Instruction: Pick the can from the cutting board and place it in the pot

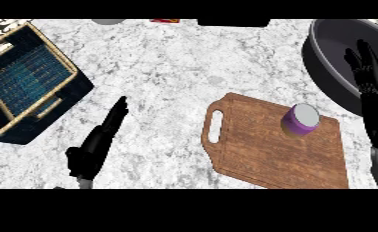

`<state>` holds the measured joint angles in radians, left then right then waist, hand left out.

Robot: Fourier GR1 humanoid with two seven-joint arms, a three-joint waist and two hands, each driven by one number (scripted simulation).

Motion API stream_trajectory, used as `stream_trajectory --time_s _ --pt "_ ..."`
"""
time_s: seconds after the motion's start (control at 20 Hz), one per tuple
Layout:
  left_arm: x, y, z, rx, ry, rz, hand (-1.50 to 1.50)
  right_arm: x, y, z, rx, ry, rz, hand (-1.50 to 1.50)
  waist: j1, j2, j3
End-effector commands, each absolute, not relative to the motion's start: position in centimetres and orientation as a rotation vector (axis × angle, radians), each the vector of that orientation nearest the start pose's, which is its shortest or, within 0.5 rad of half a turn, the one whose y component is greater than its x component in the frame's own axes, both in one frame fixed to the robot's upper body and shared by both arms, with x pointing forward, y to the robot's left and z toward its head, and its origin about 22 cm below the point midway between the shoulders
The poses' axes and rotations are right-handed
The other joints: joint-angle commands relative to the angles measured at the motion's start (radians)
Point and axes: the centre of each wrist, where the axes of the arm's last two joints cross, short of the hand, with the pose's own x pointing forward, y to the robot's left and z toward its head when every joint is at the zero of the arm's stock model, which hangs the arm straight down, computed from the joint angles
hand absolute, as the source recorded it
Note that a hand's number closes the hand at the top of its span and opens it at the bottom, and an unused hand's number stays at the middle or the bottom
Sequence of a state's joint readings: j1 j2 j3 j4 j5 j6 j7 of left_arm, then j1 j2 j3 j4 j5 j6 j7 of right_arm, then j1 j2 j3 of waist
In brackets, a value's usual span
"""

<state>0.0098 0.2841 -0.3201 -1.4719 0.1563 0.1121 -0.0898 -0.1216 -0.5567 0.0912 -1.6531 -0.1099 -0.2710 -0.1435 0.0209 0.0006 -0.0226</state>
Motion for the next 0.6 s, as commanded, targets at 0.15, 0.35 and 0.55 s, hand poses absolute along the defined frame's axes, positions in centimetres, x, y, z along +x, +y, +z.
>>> stream_trajectory --time_s 0.15,0.35,0.55 --pt "26.1 24.8 3.0 0.083 -1.657 -0.102 0.00 30.6 -32.6 11.0 -0.083 -1.892 0.445 1.50 0.069 0.017 0.028" --pt "27.5 25.6 4.9 0.104 -1.683 -0.033 0.00 30.8 -35.9 12.6 -0.341 -1.803 0.961 1.50 0.094 0.032 0.027" --pt "28.6 25.1 7.2 0.121 -1.669 -0.003 0.00 33.1 -37.8 8.8 0.020 -1.975 0.650 -1.50 0.067 0.027 0.032"
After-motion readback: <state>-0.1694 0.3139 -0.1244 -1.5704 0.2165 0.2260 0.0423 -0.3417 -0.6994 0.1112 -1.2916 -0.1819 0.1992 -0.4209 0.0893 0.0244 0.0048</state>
